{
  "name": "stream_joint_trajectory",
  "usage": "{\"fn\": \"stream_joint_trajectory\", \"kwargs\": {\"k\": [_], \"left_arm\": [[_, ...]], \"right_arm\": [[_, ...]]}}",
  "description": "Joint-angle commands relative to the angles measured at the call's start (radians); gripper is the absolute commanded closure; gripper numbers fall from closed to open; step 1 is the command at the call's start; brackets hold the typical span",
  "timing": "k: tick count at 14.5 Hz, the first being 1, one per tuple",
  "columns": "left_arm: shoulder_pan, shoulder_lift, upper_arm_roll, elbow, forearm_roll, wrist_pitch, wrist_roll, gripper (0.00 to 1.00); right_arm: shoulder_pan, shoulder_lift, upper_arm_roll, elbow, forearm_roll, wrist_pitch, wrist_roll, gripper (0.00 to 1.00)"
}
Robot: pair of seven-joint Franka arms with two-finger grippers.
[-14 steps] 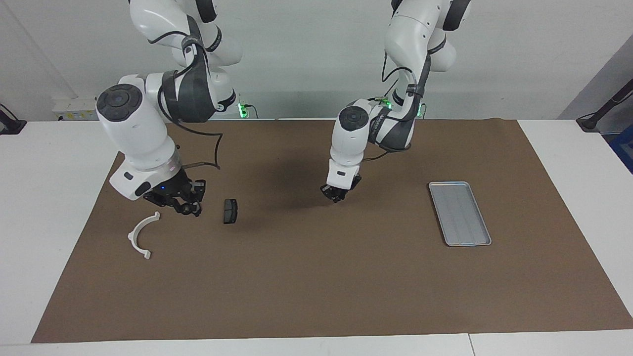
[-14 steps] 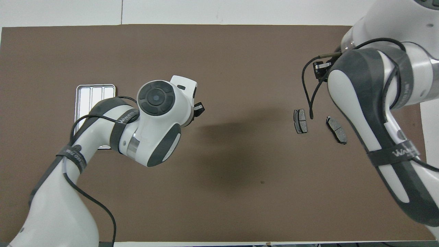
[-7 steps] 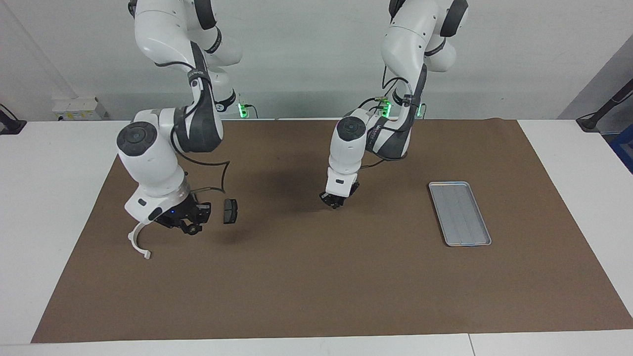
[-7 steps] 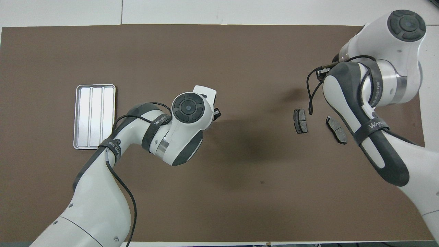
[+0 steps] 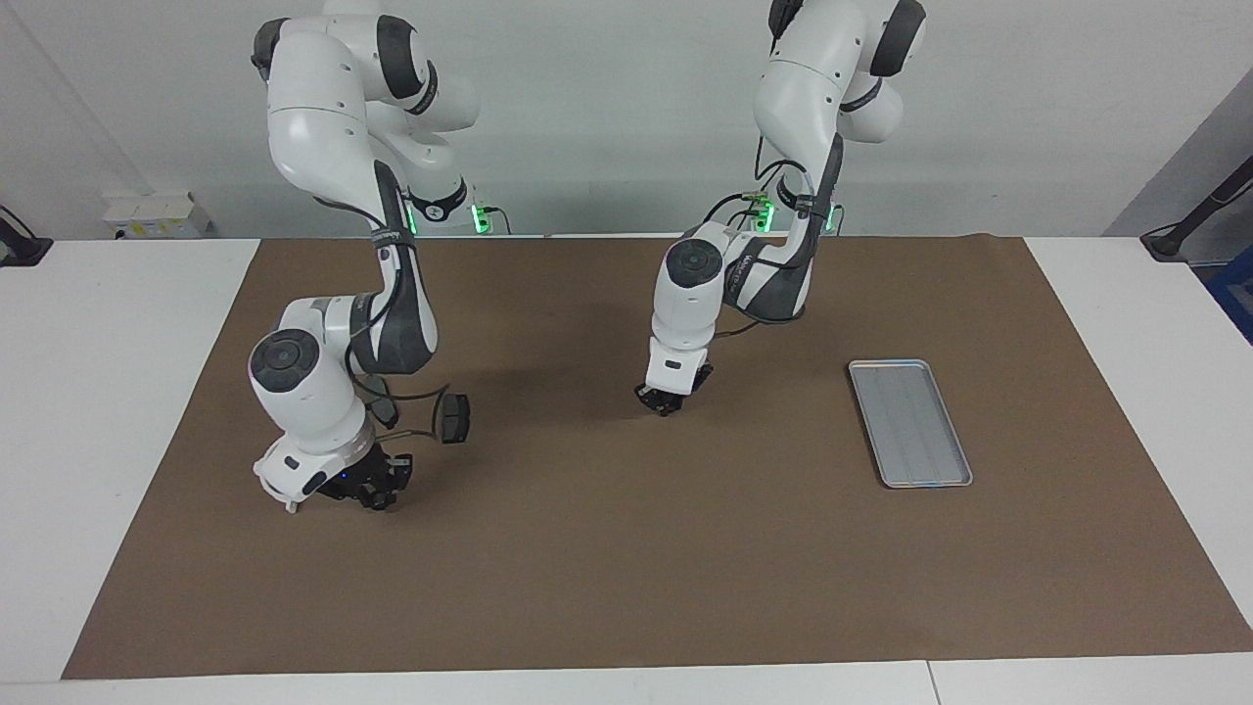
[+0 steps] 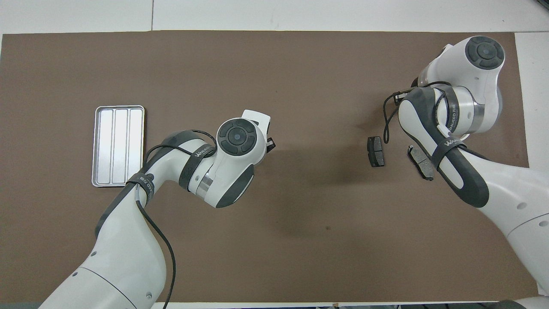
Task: Place bearing gear from tray to pile
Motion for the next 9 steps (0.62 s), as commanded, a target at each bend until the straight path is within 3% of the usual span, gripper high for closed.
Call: {"fn": "stream_joint_trajectory", "kwargs": {"k": [1, 2, 4, 8, 9], "left_arm": [[-0.012, 0.015, 0.011, 0.004, 0.023, 0.009, -0.021, 0.28], [-0.012, 0.015, 0.012, 0.015, 0.025, -0.020, -0.023, 0.00], [0.008, -0.023, 0.015, 0.040, 0.040, -0.103, -0.020, 0.00], [0.175, -0.269, 0.024, 0.017, 0.040, -0.293, 0.086, 0.00], [0.223, -0.316, 0.024, 0.023, 0.037, -0.347, 0.152, 0.00]], "right_arm": [[-0.013, 0.009, 0.011, -0.008, -0.012, 0.026, -0.016, 1.00], [-0.014, 0.011, 0.013, -0.008, -0.012, 0.027, -0.016, 1.00], [-0.014, 0.011, 0.011, -0.011, -0.012, 0.027, -0.016, 1.00], [-0.014, 0.009, 0.013, -0.047, -0.010, 0.070, -0.008, 1.00], [-0.011, 0.008, 0.011, -0.046, -0.010, 0.069, 0.004, 0.42]]}}
